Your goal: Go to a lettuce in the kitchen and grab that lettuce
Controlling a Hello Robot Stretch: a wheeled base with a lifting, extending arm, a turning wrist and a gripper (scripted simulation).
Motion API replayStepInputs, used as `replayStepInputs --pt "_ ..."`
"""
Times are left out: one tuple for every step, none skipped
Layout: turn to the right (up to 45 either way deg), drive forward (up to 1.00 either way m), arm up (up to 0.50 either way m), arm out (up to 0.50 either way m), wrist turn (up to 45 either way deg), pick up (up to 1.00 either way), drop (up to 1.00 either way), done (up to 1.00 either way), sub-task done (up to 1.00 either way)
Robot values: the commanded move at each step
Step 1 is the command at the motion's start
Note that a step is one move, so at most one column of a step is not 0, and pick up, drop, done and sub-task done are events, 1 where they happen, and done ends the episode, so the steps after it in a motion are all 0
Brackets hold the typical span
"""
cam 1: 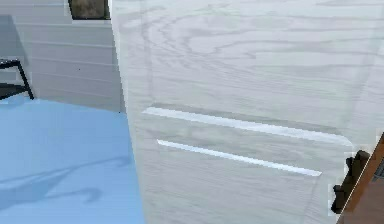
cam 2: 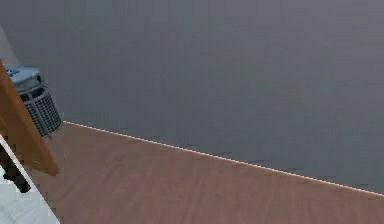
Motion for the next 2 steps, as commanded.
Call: replayStepInputs --pt "-9.0 0.00 0.00 0.00 0.0 0.00 0.00 0.00 0.00" --pt "0.0 0.20 0.00 0.00 0.0 0.00 0.00 0.00 0.00"
